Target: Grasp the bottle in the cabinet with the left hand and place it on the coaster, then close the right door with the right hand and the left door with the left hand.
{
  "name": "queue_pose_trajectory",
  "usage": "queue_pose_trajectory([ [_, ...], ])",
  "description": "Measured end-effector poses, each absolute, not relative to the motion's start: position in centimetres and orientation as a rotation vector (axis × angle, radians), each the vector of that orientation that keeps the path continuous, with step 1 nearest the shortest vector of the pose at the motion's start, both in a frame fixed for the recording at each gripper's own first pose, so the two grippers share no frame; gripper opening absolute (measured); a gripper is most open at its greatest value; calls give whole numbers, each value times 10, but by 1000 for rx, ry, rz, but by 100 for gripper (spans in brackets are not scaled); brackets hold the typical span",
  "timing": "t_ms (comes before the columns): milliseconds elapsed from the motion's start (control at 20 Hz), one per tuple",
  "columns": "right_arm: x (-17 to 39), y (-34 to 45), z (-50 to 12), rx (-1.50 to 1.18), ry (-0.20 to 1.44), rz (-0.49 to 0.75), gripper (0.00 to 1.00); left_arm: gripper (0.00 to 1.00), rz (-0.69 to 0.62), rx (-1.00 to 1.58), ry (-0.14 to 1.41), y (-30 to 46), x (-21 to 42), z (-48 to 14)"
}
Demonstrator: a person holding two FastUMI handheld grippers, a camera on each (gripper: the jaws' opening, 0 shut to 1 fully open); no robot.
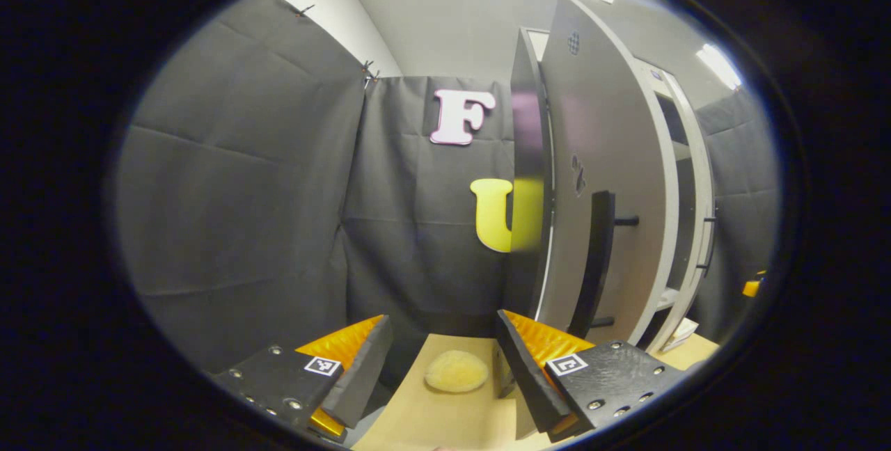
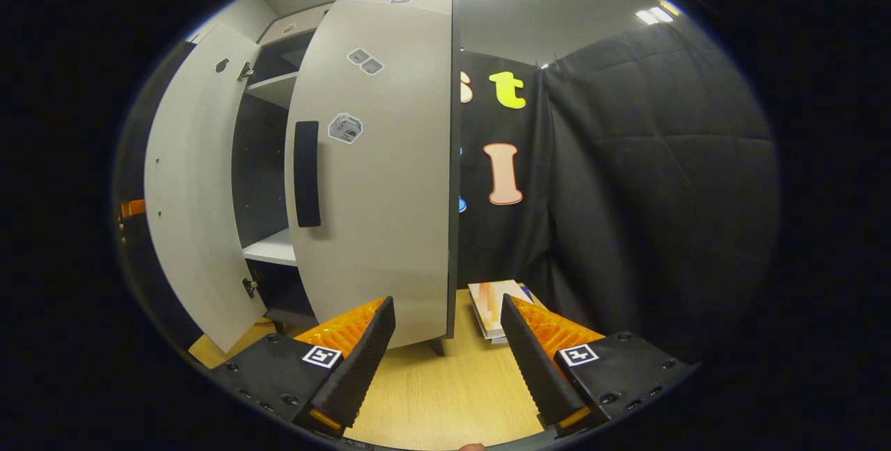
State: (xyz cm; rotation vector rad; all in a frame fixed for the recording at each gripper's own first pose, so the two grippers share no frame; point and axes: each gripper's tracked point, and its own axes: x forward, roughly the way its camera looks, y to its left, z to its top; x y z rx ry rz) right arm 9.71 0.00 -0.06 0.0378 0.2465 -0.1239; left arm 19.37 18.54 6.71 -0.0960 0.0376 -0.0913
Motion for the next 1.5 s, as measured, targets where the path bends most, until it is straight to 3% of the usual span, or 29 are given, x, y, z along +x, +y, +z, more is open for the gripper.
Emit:
queue_pose_trajectory([
  [350, 76, -30, -7, 22, 263, -151, 98, 89, -134, -82, -7, 146, 205, 95],
  [650, 65, -59, -18, 46, 281, -172, 97, 89, -88, -59, -32, 149, 207, 99],
  [1000, 70, -71, -22, 65, 285, -159, 98, 89, -52, -14, -33, 150, 210, 100],
  [1500, 81, -72, -27, 58, 297, -116, 97, 89, -105, -51, -42, 109, 198, 102],
])
